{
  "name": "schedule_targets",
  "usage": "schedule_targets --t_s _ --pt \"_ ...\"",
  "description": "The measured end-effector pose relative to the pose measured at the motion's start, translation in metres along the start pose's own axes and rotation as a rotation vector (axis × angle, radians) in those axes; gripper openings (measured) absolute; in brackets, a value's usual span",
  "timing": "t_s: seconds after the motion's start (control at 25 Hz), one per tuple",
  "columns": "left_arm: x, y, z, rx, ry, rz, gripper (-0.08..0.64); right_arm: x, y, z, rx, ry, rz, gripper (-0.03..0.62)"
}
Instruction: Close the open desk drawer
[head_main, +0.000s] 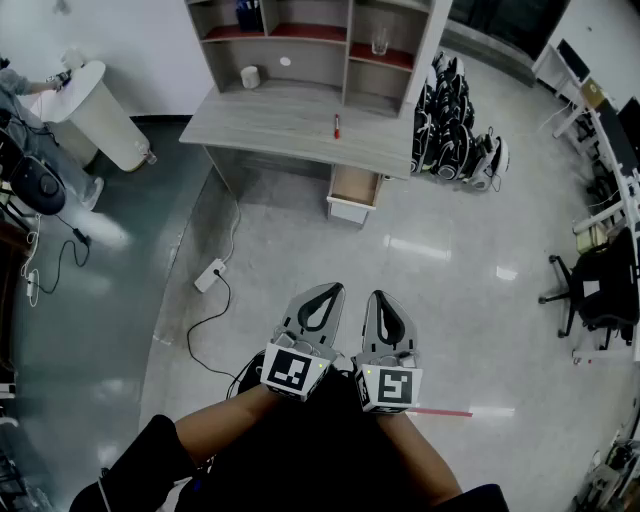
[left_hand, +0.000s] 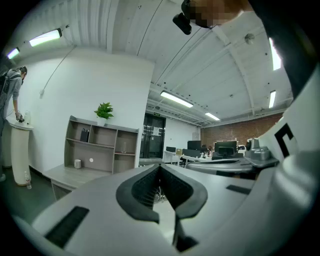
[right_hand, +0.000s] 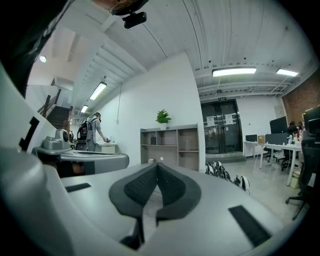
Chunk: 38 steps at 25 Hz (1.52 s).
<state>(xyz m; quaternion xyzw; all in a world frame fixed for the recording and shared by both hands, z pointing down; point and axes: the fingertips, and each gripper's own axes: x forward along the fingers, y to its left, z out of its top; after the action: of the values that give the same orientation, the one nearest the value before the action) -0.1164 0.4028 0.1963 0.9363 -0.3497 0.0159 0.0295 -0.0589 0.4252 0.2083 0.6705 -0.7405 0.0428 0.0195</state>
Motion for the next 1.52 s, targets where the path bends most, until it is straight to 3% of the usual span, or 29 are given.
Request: schedule_targets --t_s 0.16,0.28,0.56,0.8,1.12,1.52 --pt "0.001 -0.003 -0.003 0.005 0.004 0.013 0.014 -0.003 -0.007 0.005 -0.006 -0.015 0.001 0.017" --pt "-0.002 0.004 -0.007 -0.047 -0.008 0.053 0.014 -0.005 -0.013 0.005 0.044 -0.036 0.016 0.018" --pt "-0.018 0.02 -0.017 -0.06 -0.002 0.164 0.014 -0.013 -0.025 -0.013 0.115 -0.029 0.037 0.018" --pt "-0.02 0.037 -0.023 -0.081 0.004 0.199 0.014 -0.012 -0.02 -0.011 0.069 -0.035 0.082 0.018" --pt "0.012 0.044 -0.034 -0.107 0.018 0.155 0.014 0.0 -0.024 -0.019 0.061 -0.032 0.097 0.018" --pt "0.069 0.064 -0.039 -0.119 0.03 0.087 0.014 0.051 -0.054 -0.015 0.025 0.001 0.053 0.019"
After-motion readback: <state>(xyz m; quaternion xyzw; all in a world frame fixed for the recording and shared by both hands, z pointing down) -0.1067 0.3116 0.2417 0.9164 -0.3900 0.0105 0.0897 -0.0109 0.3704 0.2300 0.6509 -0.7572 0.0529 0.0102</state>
